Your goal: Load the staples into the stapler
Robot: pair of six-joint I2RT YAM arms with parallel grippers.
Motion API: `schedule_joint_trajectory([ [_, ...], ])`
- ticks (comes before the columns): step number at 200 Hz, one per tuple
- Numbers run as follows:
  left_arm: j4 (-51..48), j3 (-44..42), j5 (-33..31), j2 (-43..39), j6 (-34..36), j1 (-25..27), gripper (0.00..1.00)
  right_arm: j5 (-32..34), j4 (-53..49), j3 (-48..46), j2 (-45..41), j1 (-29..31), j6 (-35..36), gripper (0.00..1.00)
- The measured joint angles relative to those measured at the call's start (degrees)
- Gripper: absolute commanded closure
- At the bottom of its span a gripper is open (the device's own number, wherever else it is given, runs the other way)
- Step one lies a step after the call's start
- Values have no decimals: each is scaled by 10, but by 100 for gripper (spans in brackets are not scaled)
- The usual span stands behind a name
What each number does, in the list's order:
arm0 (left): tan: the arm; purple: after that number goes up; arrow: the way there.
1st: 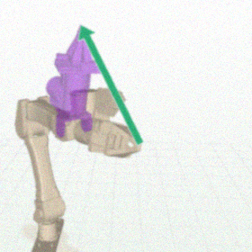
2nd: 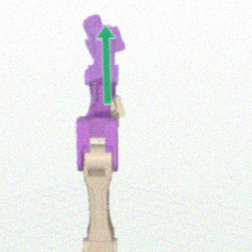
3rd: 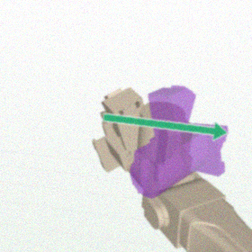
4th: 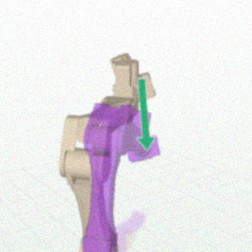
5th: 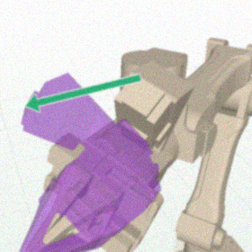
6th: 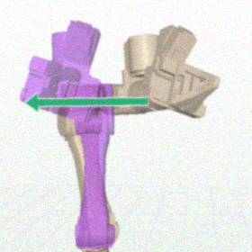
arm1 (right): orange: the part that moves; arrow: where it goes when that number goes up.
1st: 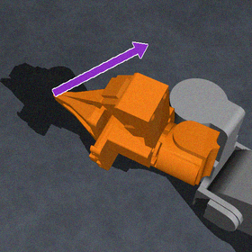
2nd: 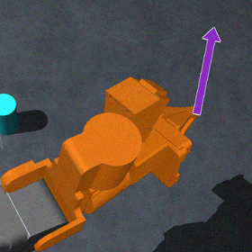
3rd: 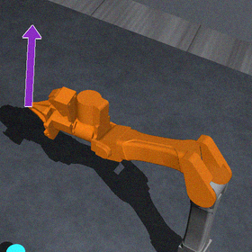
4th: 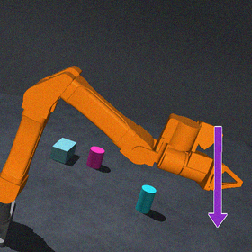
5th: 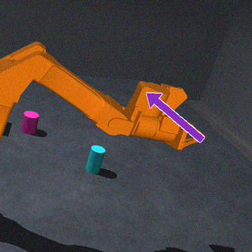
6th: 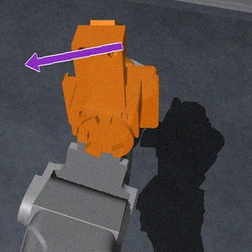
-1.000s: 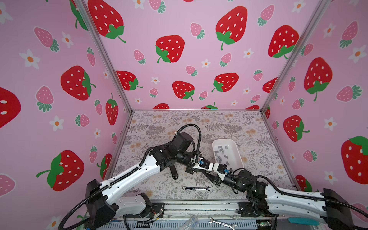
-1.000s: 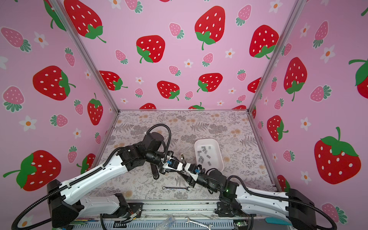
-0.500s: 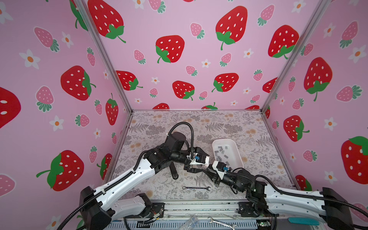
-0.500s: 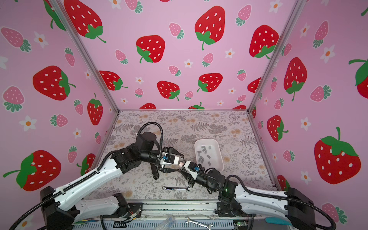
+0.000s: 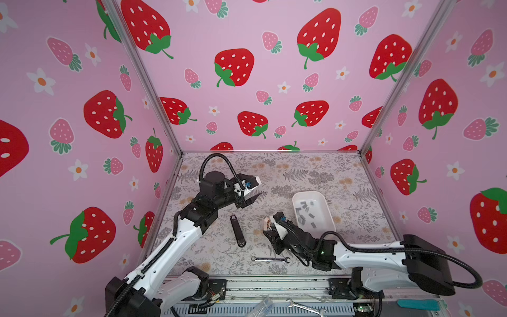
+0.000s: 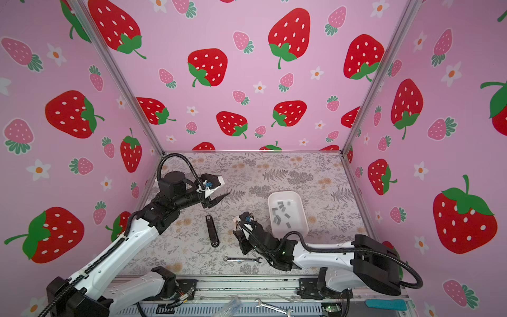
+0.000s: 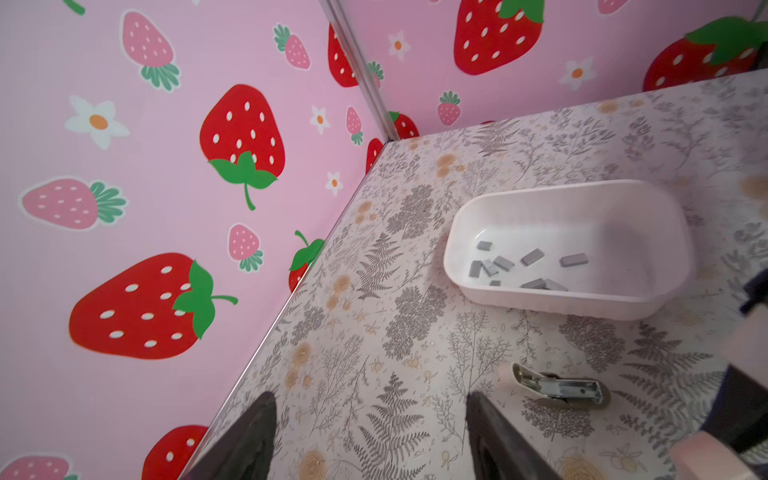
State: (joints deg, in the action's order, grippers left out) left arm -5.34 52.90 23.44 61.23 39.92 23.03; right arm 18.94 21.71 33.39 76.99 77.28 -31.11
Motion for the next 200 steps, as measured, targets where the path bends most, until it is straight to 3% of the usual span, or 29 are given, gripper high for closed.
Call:
schedule_joint_trajectory([
  [40,6,-9,-13,-2,37,-30,25,20,-48,32,69,1,-63,100],
  [96,6,-34,5,-14,113,-35,24,46,-83,72,136,0,-109,97],
  [200,-19,-37,43,-28,178,-35,25,14,-90,117,209,-58,-109,92],
])
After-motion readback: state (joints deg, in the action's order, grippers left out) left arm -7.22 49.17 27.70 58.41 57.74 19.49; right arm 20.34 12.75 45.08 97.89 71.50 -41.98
